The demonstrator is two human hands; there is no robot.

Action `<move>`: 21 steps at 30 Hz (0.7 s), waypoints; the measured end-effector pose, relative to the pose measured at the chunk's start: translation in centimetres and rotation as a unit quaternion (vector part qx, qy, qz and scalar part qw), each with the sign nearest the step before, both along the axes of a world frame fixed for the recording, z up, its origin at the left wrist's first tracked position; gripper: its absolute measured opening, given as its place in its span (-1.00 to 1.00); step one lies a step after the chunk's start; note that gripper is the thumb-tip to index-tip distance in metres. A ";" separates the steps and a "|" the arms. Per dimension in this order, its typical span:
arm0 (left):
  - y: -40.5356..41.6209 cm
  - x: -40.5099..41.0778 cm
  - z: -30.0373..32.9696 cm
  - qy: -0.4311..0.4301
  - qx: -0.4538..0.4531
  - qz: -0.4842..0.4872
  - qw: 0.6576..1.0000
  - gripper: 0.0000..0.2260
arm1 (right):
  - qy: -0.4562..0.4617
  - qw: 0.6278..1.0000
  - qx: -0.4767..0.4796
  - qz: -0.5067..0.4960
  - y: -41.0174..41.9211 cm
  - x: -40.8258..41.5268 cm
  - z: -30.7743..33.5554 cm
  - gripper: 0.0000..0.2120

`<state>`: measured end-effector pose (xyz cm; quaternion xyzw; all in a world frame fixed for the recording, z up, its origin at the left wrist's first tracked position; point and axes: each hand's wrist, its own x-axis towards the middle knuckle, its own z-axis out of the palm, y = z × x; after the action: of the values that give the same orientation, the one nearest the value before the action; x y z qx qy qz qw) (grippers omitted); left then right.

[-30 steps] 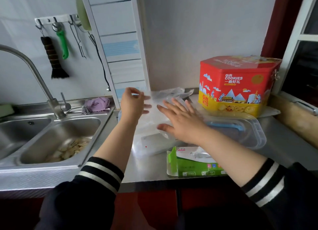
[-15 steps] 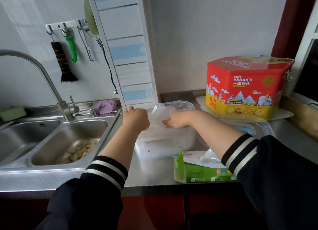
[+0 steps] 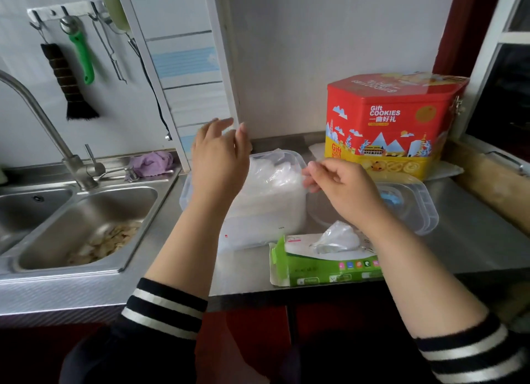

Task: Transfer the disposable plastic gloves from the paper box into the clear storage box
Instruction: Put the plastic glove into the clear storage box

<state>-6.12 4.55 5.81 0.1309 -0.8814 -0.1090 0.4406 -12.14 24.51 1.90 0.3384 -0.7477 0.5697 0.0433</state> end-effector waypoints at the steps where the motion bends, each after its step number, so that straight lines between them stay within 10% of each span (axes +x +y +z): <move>1: 1.3 0.6 0.0 0.064 0.000 -0.048 0.997 -0.53 | -0.017 1.000 0.016 0.002 0.8 0.1 -0.5 -0.77; 4: 5.6 2.2 -1.8 0.097 0.103 -0.204 0.969 -0.66 | -0.078 0.992 0.094 0.006 2.7 0.0 -2.3 -0.63; 8: 9.0 2.5 -7.3 -0.078 0.210 -0.304 0.926 -0.75 | -0.155 0.974 0.162 0.032 3.8 0.0 -5.3 -0.69; 13: 9.0 1.8 -12.7 -0.250 0.220 -0.283 0.899 -0.32 | -0.157 0.980 0.120 -0.018 3.9 1.0 -7.8 -0.86; 21: 9.4 2.1 -14.9 -0.203 0.222 -0.255 0.919 -0.33 | -0.121 0.978 0.167 0.027 4.4 1.0 -8.0 -0.84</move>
<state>-4.04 13.94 -9.09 0.0156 -0.9086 -0.3817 0.1687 -11.18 28.86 -6.12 0.2899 -0.8224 0.4747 -0.1197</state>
